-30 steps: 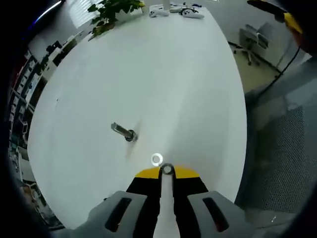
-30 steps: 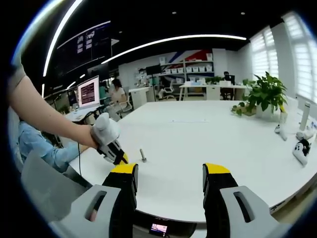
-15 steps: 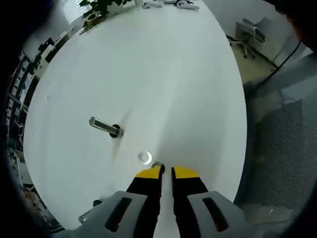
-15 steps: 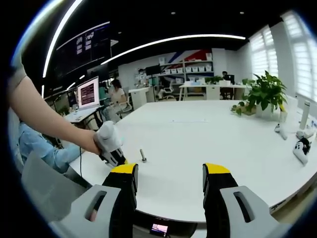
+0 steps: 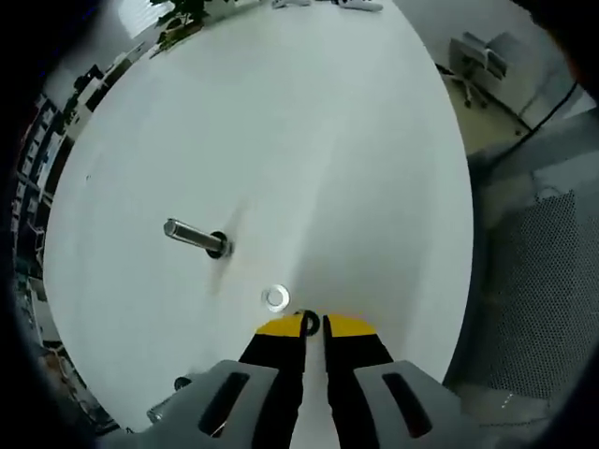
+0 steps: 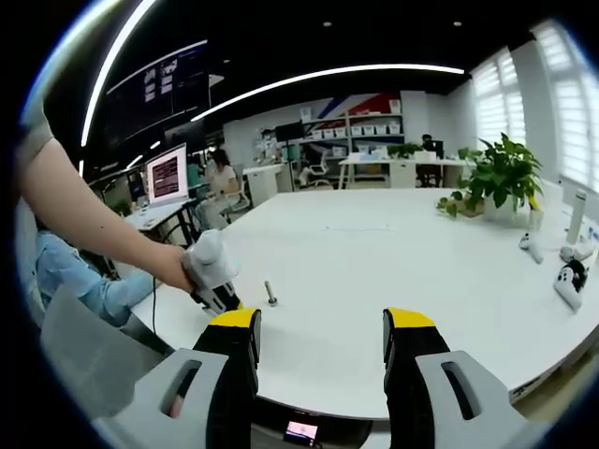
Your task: Place the washer onto the threaded stud by aligning its center hole with the stud, sliding it down to the base, and recovering from edge contact or off-axis alignment until the washer reaches the visible bottom stop.
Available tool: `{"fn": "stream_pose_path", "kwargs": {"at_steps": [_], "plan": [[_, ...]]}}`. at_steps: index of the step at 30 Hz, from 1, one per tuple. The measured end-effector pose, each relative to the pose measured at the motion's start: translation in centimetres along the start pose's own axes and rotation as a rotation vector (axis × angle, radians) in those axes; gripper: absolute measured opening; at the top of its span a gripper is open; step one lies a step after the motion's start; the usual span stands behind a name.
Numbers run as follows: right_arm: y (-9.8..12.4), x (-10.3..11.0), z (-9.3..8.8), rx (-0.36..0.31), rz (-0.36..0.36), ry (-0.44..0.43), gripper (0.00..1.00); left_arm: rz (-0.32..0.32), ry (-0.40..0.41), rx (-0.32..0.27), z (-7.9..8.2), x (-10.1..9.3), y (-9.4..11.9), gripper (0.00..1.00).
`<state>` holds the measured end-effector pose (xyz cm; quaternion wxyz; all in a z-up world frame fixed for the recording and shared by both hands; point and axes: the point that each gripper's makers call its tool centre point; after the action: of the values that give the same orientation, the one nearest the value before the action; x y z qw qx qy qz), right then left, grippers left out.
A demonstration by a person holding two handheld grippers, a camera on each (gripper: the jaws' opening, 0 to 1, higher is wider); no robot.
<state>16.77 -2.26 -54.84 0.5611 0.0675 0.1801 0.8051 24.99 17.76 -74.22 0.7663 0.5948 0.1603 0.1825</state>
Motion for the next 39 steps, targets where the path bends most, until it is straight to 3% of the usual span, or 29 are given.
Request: {"fn": "stream_pose_path", "kwargs": {"at_steps": [7,27,39], "plan": [[0.1,0.0,0.5,-0.02,-0.004,0.005,0.55,-0.002,0.015,0.034,0.0,-0.1,-0.2,0.0],[0.0,1.0,1.8,-0.083,0.034,0.011,0.56,0.046,0.136,-0.053,-0.1,0.0,-0.2,0.0],[-0.3,1.7,1.5,-0.06,0.065,0.029,0.56,0.049,0.128,-0.077,0.0,-0.1,-0.2,0.0]]}}
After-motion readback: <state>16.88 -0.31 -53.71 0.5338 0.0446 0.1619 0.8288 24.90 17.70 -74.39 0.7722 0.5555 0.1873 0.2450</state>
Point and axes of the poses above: the point that each gripper's makers call its tool centre point, and the gripper's own axes: y roughly backward along the fingers, x roughly to its left, z roughly out of its top, and after that the axes turned 12 degrees about y, right-handed
